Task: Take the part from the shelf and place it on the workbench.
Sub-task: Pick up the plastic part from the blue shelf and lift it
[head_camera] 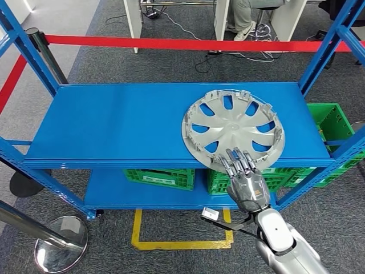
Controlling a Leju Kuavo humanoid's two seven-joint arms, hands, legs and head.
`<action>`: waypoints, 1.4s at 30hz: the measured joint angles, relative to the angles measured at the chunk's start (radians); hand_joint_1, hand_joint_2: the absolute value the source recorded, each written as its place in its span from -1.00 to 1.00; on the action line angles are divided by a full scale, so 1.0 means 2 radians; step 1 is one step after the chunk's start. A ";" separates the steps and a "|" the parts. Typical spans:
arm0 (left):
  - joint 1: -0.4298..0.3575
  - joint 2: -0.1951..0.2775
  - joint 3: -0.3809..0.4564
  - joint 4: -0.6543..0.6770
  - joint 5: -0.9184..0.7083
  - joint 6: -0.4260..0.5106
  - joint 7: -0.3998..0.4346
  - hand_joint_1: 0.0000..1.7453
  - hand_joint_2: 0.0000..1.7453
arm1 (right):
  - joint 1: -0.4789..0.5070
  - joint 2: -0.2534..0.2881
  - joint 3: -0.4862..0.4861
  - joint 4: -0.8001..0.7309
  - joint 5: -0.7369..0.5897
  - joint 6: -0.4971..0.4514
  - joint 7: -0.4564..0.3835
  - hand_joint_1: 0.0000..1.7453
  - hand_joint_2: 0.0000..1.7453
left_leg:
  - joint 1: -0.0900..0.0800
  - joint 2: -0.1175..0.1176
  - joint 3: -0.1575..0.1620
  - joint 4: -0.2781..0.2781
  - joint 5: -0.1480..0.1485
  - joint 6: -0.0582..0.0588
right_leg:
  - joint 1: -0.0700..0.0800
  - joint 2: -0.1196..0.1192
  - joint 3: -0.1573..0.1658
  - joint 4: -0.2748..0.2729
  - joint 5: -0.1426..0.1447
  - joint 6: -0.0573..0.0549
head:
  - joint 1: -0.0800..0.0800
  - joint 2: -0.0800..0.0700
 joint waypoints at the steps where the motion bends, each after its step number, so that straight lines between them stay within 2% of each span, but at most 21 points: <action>1: 0.000 0.000 -0.001 -0.001 0.001 0.000 0.000 -1.00 -1.00 | -0.002 0.001 -0.001 0.002 0.000 0.002 0.000 -1.00 1.00 | 0.000 0.000 0.000 0.000 0.000 0.000 | 0.000 0.000 0.000 0.000 0.000 0.000 | 0.000 0.000; 28: 0.023 0.006 -0.003 -0.030 0.030 0.009 0.014 -1.00 -1.00 | -0.049 0.033 -0.010 0.096 0.000 0.030 0.003 -1.00 1.00 | 0.000 0.000 0.000 0.000 0.000 0.000 | 0.000 0.000 0.000 0.000 0.000 0.000 | 0.000 0.000; 42: 0.031 0.009 -0.004 -0.045 0.031 0.007 0.021 -1.00 -1.00 | -0.056 0.039 -0.026 0.111 -0.005 0.034 0.004 -1.00 1.00 | 0.000 0.000 0.000 0.000 0.000 0.000 | 0.000 0.000 0.000 0.000 0.000 0.000 | 0.000 0.000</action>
